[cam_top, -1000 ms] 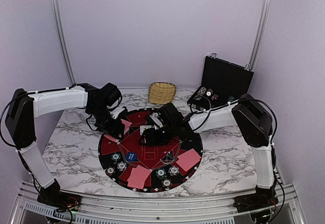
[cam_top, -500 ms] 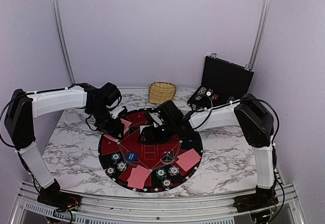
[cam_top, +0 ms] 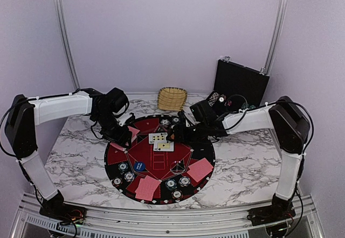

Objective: Distribute texas hold em gaming equipment
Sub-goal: Adjust the poker card in the community card area.

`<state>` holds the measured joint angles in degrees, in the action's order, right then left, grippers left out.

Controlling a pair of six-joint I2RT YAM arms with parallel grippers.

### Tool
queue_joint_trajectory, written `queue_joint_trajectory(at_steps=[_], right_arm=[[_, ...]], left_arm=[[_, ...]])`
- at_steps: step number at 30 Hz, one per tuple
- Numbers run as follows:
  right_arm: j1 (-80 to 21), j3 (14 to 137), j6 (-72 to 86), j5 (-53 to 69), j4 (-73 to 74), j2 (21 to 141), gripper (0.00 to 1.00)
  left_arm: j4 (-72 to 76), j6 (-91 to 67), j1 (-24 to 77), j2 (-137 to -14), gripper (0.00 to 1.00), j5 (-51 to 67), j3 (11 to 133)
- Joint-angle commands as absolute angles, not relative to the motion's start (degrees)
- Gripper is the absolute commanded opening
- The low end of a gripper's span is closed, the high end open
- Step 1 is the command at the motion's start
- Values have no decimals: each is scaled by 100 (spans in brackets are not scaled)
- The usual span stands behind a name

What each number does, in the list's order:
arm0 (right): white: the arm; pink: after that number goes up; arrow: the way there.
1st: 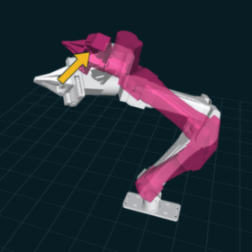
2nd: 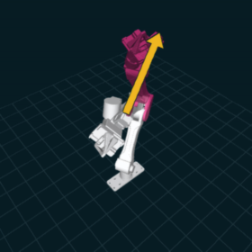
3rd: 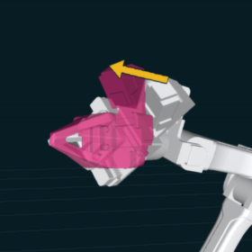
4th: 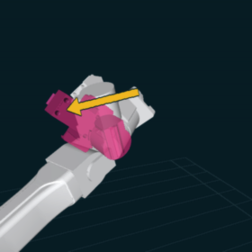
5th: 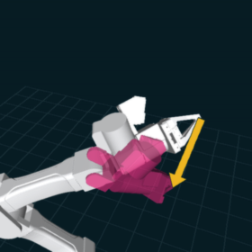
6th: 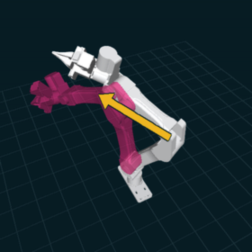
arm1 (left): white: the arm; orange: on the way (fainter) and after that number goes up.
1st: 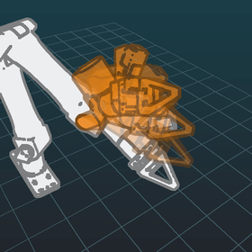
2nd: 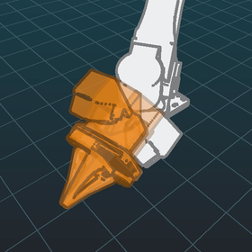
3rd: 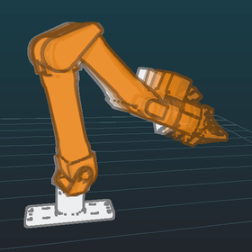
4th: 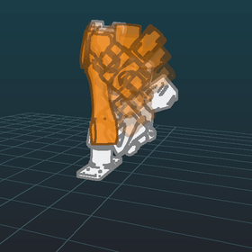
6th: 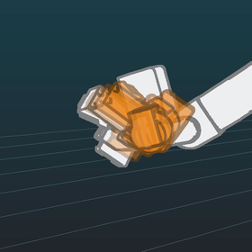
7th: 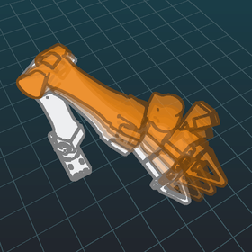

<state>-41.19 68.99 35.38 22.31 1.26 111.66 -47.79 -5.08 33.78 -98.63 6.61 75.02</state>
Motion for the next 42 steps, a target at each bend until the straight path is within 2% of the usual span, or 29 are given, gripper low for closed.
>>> queue_joint_trajectory(at_steps=[1,29,42], right_arm=[[-4039,6923,3730,2581,-376,11398,73],[-4333,7503,4132,2608,-531,12281,74],[-4347,7470,3999,2184,-297,11838,74]], left_arm=[[-4710,-468,3349,-9633,42,742,7462],[-4702,-438,3351,-9614,42,772,7447],[-4700,-432,3349,-9575,42,831,7442]])
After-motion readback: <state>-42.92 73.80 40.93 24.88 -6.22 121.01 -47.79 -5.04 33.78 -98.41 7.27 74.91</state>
